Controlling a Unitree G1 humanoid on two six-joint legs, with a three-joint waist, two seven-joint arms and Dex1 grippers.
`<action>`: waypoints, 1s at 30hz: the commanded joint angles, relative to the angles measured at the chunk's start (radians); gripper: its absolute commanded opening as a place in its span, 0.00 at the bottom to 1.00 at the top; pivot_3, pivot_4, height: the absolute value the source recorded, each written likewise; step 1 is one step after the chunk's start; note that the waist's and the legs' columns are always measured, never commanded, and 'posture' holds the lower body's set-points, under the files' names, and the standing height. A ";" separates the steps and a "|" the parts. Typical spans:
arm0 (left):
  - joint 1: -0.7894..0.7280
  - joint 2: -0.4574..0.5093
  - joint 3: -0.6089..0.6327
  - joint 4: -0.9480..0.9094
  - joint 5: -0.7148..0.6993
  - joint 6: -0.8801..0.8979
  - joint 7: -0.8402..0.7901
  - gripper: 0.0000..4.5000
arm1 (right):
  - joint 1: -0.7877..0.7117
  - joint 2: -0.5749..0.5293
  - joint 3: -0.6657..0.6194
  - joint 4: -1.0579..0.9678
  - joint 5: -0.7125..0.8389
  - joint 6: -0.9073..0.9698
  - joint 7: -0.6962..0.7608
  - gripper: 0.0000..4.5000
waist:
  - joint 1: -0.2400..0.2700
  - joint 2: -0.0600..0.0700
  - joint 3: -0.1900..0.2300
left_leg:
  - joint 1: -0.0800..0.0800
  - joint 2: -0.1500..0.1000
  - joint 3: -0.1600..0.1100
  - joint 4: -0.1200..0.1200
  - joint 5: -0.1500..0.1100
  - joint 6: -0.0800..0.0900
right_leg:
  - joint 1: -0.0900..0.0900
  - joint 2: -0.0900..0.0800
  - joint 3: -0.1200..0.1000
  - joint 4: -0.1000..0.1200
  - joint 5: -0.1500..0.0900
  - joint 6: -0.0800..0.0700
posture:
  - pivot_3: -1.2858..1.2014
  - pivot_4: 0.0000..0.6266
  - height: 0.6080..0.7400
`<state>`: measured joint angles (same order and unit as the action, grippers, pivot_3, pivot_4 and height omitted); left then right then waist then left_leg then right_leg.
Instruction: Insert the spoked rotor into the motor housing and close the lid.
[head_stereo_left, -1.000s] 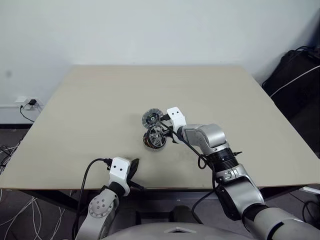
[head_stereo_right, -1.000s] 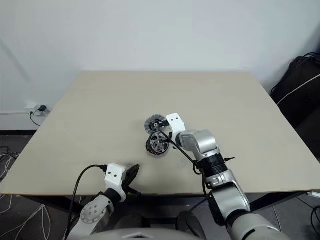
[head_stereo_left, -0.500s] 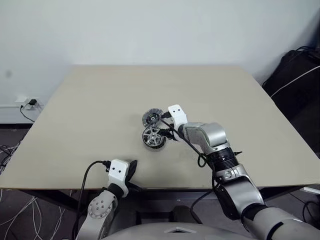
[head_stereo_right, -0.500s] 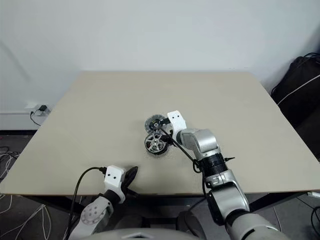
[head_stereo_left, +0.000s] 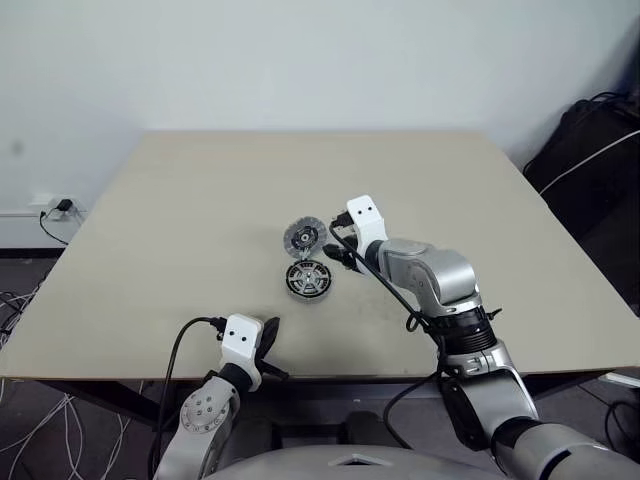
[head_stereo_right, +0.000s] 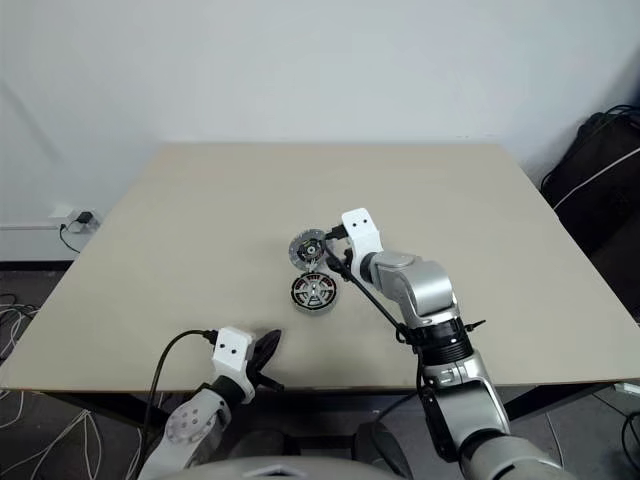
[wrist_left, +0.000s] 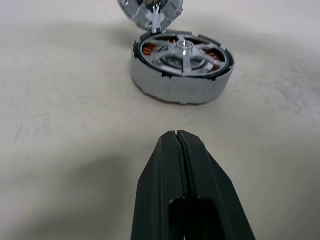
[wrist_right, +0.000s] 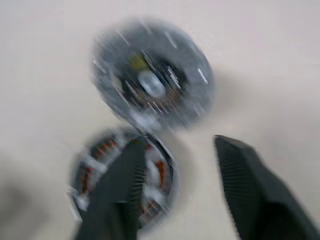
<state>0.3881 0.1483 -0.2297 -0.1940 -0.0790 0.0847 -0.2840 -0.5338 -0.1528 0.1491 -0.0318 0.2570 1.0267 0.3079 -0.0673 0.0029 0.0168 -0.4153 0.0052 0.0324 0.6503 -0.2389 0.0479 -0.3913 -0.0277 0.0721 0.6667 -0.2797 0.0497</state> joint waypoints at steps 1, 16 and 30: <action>0.005 0.005 -0.003 -0.078 0.009 0.005 0.007 0.01 | 0.035 0.037 0.031 -0.011 -0.036 -0.196 -0.002 0.25 | 0.000 0.000 0.000 | 0.000 0.000 0.000 0.000 0.000 0.000 | 0.000 0.000 0.000 0.000 0.000 0.000 | 0.52 0.00 1.00; -0.005 0.026 0.028 -0.052 0.014 -0.018 -0.005 0.01 | 0.151 0.109 0.158 0.276 -0.178 -0.416 0.012 0.01 | 0.001 -0.001 -0.001 | 0.002 -0.001 0.000 0.001 0.000 0.000 | 0.003 0.000 0.000 0.000 0.000 0.000 | 0.52 0.00 1.00; -0.021 0.016 0.030 0.053 0.009 -0.096 -0.023 0.01 | -0.059 -0.207 0.382 -0.026 -0.234 -0.227 0.376 0.10 | 0.003 0.000 -0.002 | 0.003 -0.001 -0.001 0.002 0.000 -0.001 | 0.004 -0.003 -0.001 0.000 0.000 -0.002 | 0.52 0.00 1.00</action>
<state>0.3799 0.1672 -0.2025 -0.1369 -0.0683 0.0179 -0.3042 -0.5689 -0.3511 0.4948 -0.0197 0.0375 0.7968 0.6299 -0.0646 0.0031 0.0147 -0.4120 0.0042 0.0310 0.6523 -0.2394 0.0469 -0.3871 -0.0304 0.0707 0.6668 -0.2802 0.0477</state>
